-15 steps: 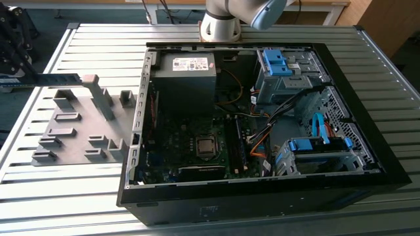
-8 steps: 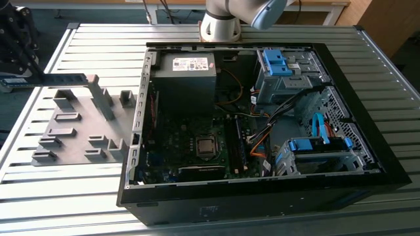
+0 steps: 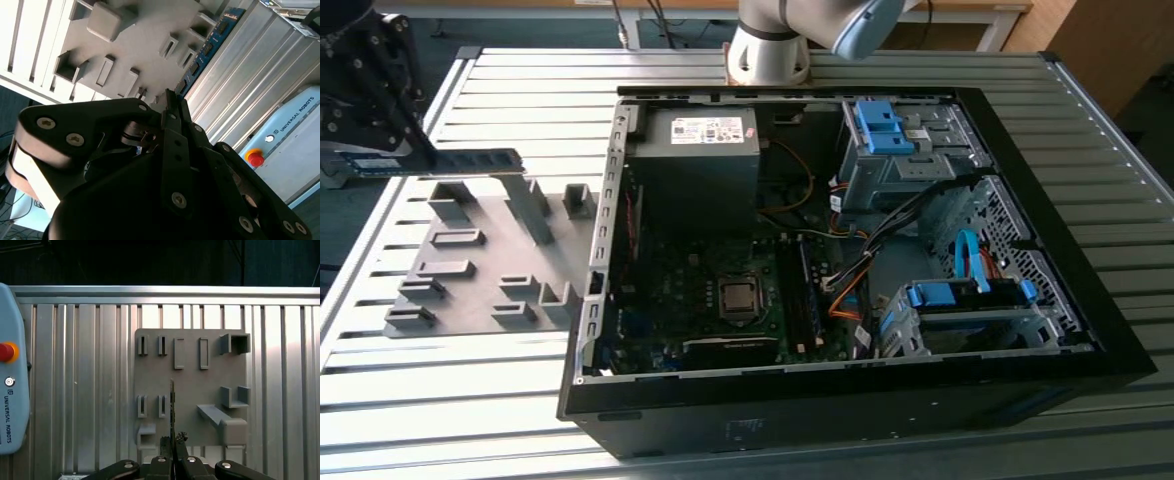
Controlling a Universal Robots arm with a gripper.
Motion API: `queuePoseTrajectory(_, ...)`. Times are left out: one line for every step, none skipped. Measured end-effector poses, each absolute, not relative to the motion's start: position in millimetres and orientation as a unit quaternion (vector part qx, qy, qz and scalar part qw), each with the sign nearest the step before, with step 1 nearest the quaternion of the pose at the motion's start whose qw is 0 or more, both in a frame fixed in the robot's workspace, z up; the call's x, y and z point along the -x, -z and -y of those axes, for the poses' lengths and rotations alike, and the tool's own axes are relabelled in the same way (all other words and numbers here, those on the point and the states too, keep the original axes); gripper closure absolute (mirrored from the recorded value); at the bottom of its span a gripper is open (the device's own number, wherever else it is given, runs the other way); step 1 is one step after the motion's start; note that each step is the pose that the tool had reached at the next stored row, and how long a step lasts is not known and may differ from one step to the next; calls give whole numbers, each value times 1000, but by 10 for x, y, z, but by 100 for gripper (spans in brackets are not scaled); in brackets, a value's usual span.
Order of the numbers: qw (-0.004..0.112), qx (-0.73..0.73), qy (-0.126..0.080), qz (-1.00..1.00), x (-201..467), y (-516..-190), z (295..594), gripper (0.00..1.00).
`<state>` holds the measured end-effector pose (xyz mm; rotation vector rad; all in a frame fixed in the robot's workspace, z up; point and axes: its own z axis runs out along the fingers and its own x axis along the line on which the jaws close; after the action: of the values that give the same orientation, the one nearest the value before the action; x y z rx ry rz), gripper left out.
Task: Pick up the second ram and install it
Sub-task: 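Pick up the second ram and move it above second insertion slot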
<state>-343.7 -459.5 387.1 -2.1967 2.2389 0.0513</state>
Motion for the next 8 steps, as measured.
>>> queuePoseTrajectory(2, 700, -16, -714, 3413, -3871, 4595, 86)
queuePoseTrajectory(2, 700, -16, -714, 3387, -3871, 4595, 86)
queuePoseTrajectory(2, 700, -16, -714, 3361, -3871, 4595, 86)
queuePoseTrajectory(2, 700, -16, -714, 3336, -3871, 4595, 86)
queuePoseTrajectory(2, 700, -16, -714, 3311, -3871, 4595, 86)
queuePoseTrajectory(2, 700, -16, -714, 3284, -3871, 4594, 86)
queuePoseTrajectory(2, 700, -16, -714, 3259, -3871, 4594, 86)
queuePoseTrajectory(2, 700, -16, -714, 3233, -3871, 4594, 86)
